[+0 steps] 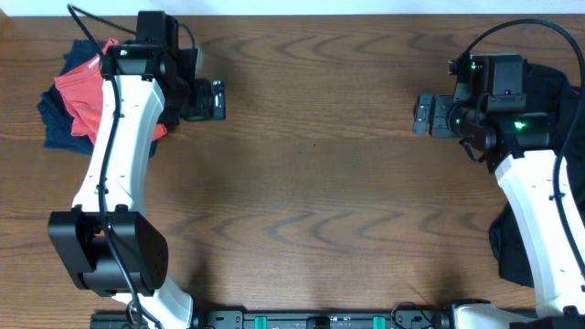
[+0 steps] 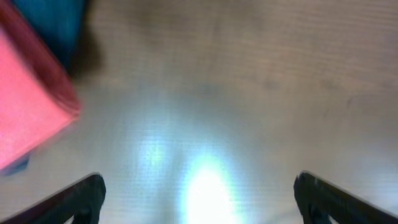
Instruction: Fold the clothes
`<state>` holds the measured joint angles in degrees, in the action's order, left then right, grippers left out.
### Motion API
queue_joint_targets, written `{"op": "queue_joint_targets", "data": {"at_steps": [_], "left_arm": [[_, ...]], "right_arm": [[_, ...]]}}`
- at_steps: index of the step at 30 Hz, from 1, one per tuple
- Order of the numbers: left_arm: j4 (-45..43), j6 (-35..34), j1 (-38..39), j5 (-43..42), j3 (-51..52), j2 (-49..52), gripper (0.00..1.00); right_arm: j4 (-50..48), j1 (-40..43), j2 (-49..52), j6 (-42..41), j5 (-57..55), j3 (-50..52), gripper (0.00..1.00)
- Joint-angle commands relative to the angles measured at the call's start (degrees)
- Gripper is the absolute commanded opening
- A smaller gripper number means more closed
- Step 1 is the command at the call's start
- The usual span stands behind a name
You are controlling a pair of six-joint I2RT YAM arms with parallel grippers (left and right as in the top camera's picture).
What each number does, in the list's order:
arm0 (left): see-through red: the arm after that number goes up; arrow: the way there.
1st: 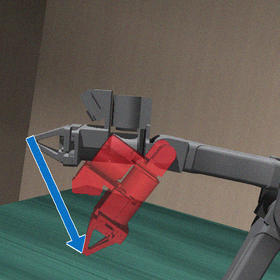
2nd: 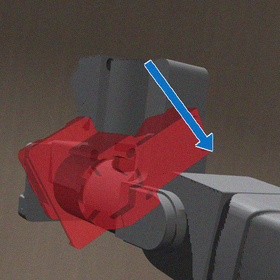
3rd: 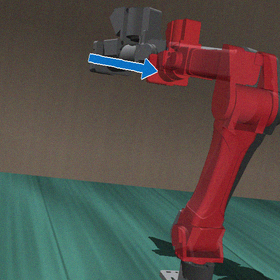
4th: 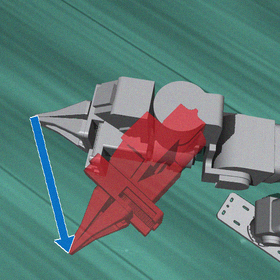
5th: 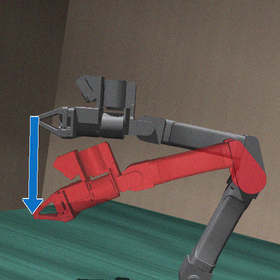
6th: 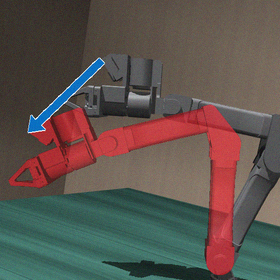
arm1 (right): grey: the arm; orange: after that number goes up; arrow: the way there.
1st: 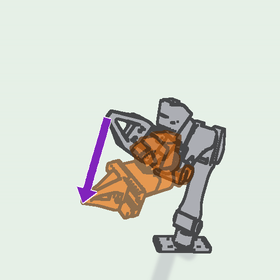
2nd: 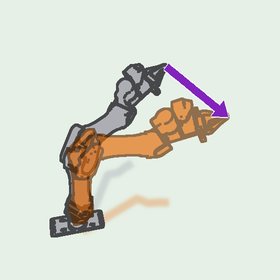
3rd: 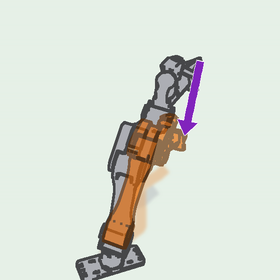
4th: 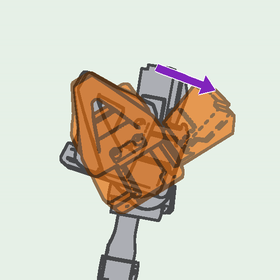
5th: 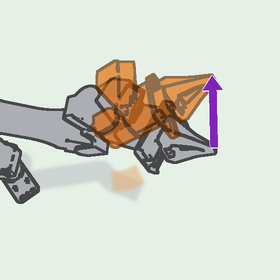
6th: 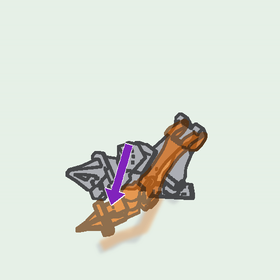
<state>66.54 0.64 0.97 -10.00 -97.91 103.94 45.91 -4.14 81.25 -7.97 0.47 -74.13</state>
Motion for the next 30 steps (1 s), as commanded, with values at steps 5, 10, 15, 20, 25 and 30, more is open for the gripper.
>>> {"op": "queue_joint_targets", "data": {"at_steps": [5, 10, 15, 20, 25, 30], "left_arm": [[1.05, 1.07, 0.39, 1.53, 4.24, -10.29, 0.98], [-18.18, 1.01, 2.23, 1.62, 24.20, -30.49, 0.98], [-34.84, 0.61, 2.75, 1.68, 42.29, -48.28, 0.98], [-33.94, 0.63, 2.75, 1.70, 48.26, -57.53, 0.98], [-25.83, 0.63, 2.75, 1.70, 48.26, -60.06, 0.98], [-21.00, 0.63, 2.75, 1.70, 48.26, -59.49, 0.98]], "right_arm": [[1.36, 0.74, -11.52, -2.78, -2.82, 1.55, 0.99], [-6.38, -0.57, -26.01, -4.68, -5.05, 13.73, 0.99], [-10.60, -0.68, -39.85, -6.36, -11.39, 27.15, 0.99], [-8.33, -0.70, -46.07, -6.36, -11.82, 33.64, 0.99], [1.11, -0.70, -46.10, -6.36, -11.82, 34.75, 0.99], [9.40, -0.70, -45.72, -6.36, -11.82, 34.97, 0.99]]}}
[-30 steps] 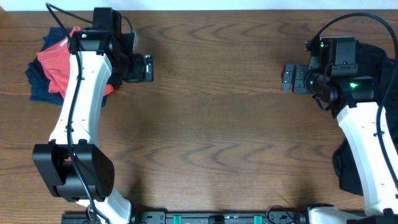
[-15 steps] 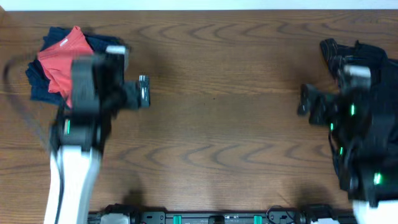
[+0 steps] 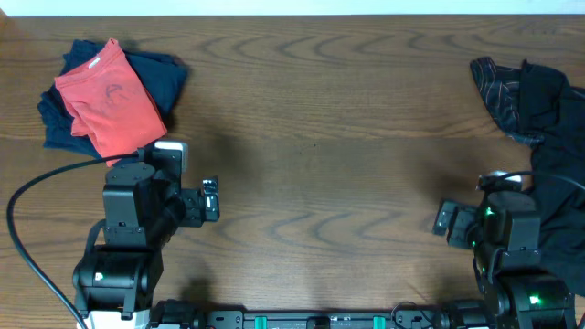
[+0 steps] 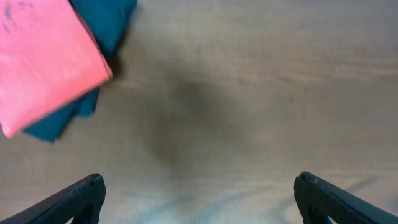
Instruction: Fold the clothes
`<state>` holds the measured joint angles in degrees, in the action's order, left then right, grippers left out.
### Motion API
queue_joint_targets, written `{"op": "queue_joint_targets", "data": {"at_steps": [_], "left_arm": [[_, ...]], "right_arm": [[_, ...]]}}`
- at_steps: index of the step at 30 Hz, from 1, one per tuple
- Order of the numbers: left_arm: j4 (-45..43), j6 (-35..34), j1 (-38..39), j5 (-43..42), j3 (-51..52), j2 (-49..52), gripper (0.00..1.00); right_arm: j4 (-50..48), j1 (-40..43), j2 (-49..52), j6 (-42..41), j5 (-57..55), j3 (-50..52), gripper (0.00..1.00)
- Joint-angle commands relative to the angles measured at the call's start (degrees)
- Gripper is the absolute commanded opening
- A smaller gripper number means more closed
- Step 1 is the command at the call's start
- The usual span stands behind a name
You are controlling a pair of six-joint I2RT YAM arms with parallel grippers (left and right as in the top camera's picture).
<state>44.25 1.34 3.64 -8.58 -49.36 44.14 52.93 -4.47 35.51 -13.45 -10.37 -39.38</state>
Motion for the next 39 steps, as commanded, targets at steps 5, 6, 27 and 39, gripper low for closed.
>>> {"op": "queue_joint_targets", "data": {"at_steps": [5, 6, 27, 39], "left_arm": [[2.84, -0.07, 0.09, 0.28, -0.28, 1.33, 0.98], [2.91, -0.07, 0.09, 0.28, -0.28, 1.42, 0.98], [2.95, -0.07, 0.09, 0.28, -0.28, 2.21, 0.98], [2.93, -0.07, 0.09, 0.28, -0.28, 2.23, 0.98]], "right_arm": [[7.15, -0.37, 0.02, -0.87, -0.98, 0.22, 0.99], [7.37, -0.37, 0.02, -0.87, -0.98, 0.24, 0.99], [3.52, -0.31, -18.01, 2.23, -0.52, 2.60, 0.99], [-25.05, -0.24, -35.21, 13.25, 1.64, 22.45, 0.99]]}}
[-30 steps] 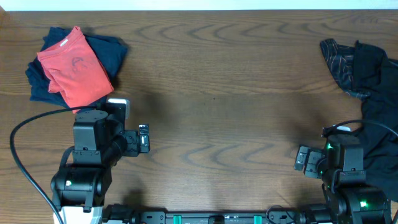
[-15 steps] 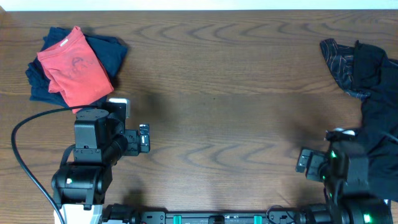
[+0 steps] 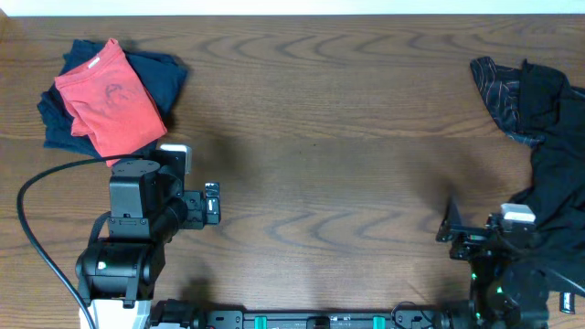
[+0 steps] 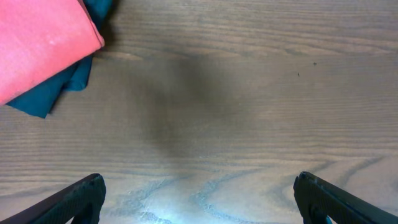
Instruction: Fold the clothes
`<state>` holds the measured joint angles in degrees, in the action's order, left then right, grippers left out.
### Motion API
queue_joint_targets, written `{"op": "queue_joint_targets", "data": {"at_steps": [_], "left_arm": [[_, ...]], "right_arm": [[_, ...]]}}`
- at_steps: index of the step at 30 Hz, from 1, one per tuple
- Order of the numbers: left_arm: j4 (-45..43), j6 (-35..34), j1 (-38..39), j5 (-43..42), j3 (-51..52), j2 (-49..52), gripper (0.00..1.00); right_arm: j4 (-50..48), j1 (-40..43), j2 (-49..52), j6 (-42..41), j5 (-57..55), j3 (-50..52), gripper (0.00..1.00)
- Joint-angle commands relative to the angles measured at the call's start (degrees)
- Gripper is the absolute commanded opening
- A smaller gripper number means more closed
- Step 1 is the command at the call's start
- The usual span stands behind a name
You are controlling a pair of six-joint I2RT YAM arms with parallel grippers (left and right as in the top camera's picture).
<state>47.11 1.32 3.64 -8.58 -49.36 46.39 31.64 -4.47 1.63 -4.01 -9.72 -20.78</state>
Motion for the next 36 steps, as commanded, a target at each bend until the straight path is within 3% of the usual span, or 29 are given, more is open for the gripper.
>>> {"op": "queue_joint_targets", "data": {"at_steps": [1, 10, 16, 36], "left_arm": [[0.07, -0.04, 0.09, 0.28, -0.28, -0.02, 0.98], [0.07, -0.04, 0.09, 0.28, -0.28, -0.02, 0.98], [0.09, -0.04, 0.09, 0.28, -0.28, -0.02, 0.98], [0.09, -0.04, 0.09, 0.26, -0.28, -0.02, 0.98]], "right_arm": [[-7.63, -0.24, -1.29, 4.63, 1.46, 5.90, 0.99], [-29.90, -0.20, -1.33, 9.07, 4.15, 20.48, 0.99], [-27.52, 0.55, -1.36, 17.22, 6.82, 20.48, 0.99], [-27.58, 1.20, -1.31, 15.39, 6.75, 20.48, 0.99]]}}
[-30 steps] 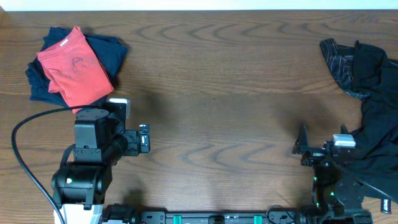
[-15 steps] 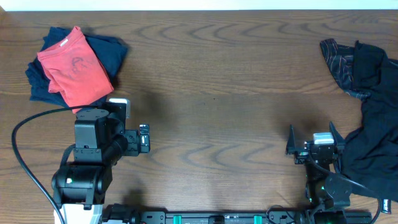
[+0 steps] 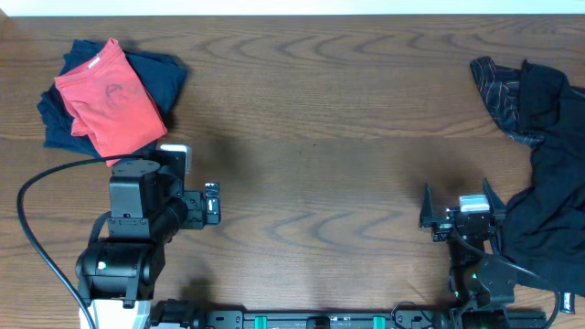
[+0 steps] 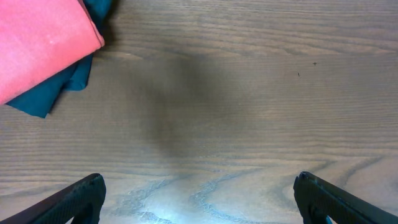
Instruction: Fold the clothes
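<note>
A folded red shirt (image 3: pixel 108 96) lies on a folded navy garment (image 3: pixel 157 71) at the table's far left; the left wrist view shows the red shirt's corner (image 4: pixel 43 43) and the navy cloth (image 4: pixel 62 93) under it. An unfolded heap of black clothes (image 3: pixel 548 174) lies along the right edge. My left gripper (image 3: pixel 212 203) is near the front left, open over bare wood (image 4: pixel 198 182), holding nothing. My right gripper (image 3: pixel 454 215) is at the front right beside the black heap. Its two fingers stand apart and hold nothing.
The brown wooden table (image 3: pixel 311 137) spans the view. A dark patterned garment (image 3: pixel 498 87) lies at the far right corner against the black heap. The arm bases stand along the front edge.
The left arm has not moved. The right gripper has turned and now sits slightly higher in the overhead view, its two fingers showing spread beside the black heap.
At first both arms reached far out, the left gripper open beside the folded red and navy stack, the right one near the black clothes. Then both were drawn back toward the front edge, empty. The left stayed there; the right settled beside the heap.
</note>
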`<state>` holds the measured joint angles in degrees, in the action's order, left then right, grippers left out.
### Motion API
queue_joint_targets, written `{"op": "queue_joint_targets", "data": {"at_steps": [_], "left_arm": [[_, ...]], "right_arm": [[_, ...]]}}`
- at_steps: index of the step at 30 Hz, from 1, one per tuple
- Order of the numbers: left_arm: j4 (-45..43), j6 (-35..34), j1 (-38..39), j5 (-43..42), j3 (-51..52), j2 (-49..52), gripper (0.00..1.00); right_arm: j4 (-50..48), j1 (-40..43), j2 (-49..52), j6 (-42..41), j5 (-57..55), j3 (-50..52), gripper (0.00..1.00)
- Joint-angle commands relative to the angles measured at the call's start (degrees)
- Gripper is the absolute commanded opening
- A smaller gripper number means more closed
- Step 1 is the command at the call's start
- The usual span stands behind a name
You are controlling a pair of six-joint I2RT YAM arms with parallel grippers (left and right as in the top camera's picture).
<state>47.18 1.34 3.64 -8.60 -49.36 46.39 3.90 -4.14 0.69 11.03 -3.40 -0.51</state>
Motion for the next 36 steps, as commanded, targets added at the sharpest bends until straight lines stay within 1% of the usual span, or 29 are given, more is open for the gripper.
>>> {"op": "queue_joint_targets", "data": {"at_steps": [1, 31, 36], "left_arm": [[0.02, -0.07, 0.09, 0.31, -0.28, -0.02, 0.98], [0.02, -0.07, 0.09, 0.31, -0.28, -0.13, 0.98], [0.83, 0.11, 0.04, 0.44, -0.28, -3.17, 0.98]], "right_arm": [[0.13, 0.87, -0.37, 0.37, 0.46, 0.22, 0.99], [0.13, 0.87, -0.37, 0.37, 0.44, 0.22, 0.99], [0.13, 0.87, -0.35, 0.35, 0.44, 0.22, 0.99]]}}
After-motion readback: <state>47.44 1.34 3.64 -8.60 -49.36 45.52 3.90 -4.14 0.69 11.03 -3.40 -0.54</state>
